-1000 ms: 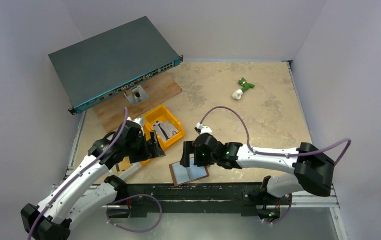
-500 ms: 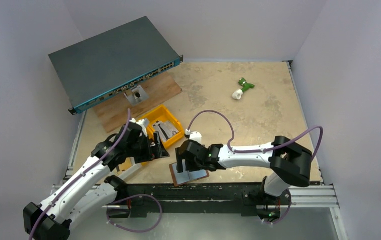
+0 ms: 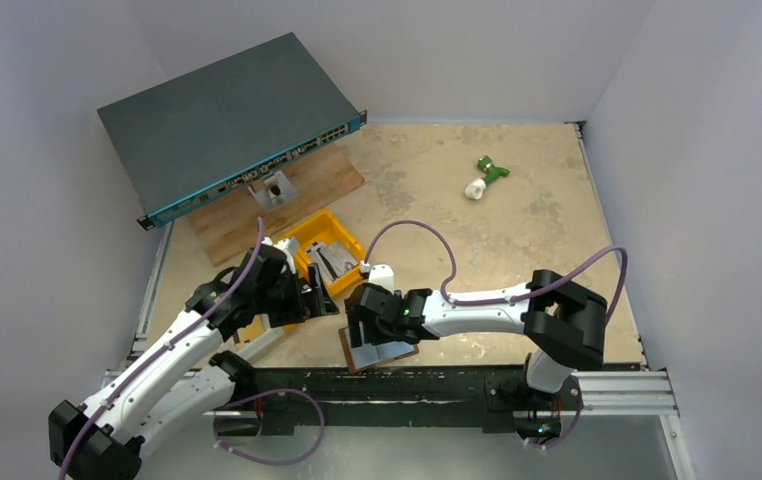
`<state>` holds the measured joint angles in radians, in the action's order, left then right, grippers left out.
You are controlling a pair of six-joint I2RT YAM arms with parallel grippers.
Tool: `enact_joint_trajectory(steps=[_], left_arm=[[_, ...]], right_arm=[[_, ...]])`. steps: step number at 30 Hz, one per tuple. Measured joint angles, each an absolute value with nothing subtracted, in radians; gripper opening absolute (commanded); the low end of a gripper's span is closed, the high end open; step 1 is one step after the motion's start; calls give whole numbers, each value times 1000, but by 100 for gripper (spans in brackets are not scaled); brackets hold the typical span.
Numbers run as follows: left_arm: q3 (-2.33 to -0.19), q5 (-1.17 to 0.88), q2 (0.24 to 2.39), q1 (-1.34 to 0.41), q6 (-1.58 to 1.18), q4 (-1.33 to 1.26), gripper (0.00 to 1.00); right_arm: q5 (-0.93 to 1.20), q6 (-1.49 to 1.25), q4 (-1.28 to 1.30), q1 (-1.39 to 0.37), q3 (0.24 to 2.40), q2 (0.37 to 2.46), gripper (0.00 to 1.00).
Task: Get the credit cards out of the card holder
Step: Remove the credit card from the card holder.
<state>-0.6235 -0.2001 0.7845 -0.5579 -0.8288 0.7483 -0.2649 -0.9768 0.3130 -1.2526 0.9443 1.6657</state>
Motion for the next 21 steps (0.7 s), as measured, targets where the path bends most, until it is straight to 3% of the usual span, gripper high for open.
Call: enact_joint_trajectory(steps=[6,21], left_arm=[[-624,-195,789,-558,-837,748,91],[-609,-189,787,-558,-846,758,91]], right_arm=[[-279,-967,334,-1259,958,1681,58],[-412,-987,517,-1360,1088,1763,58]])
